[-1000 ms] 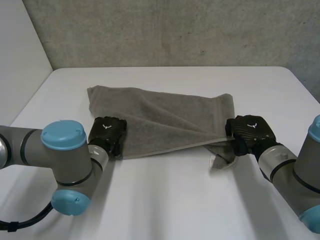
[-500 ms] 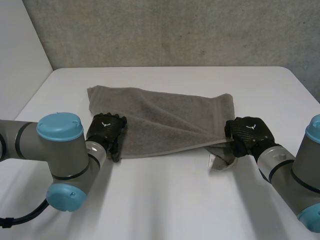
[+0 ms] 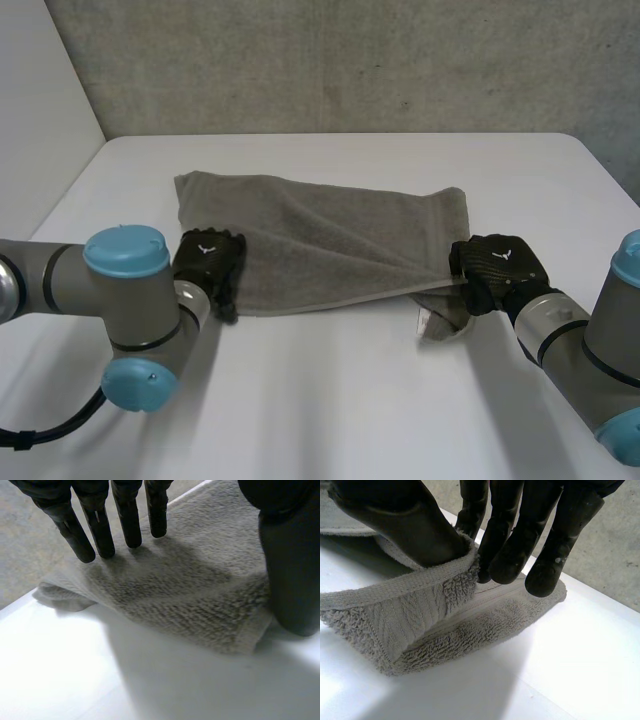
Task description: Fold the towel.
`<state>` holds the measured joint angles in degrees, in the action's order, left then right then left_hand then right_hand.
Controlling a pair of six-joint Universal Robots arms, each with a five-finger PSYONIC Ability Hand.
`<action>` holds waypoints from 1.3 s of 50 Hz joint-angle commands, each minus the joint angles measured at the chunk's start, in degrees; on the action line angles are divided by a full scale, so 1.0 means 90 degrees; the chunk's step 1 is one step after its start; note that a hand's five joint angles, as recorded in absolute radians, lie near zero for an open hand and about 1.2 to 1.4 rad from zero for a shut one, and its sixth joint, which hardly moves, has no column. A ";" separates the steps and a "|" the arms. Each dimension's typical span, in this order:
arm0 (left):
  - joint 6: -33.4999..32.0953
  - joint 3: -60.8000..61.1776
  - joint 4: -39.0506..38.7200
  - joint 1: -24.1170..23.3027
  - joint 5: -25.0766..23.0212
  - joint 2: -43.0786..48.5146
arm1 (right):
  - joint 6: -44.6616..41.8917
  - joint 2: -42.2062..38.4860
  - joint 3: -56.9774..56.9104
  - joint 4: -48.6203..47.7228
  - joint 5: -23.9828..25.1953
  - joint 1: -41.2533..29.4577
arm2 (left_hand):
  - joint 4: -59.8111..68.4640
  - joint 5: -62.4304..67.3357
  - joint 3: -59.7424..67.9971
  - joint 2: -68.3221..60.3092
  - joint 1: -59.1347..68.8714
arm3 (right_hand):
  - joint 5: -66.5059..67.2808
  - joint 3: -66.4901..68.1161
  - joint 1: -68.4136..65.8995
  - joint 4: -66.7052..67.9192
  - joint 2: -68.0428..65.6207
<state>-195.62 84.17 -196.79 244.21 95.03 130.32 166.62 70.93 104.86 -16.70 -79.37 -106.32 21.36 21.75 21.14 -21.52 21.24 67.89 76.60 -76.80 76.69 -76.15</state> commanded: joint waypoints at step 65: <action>0.0535 0.0059 0.0977 0.0786 -0.0686 -0.3671 | -0.0320 0.1904 -0.3107 0.3535 0.0830 0.0065 | 0.6516 0.5361 0.6540 -0.6498 0.6529 | 0.0235 0.0378 -0.0355 0.0368 -0.0428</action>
<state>-190.26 80.25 -188.47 250.68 90.27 96.52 165.58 88.98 79.78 7.70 -74.59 -106.30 86.34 83.12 87.77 -85.84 83.27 67.95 76.60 -76.83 76.70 -76.62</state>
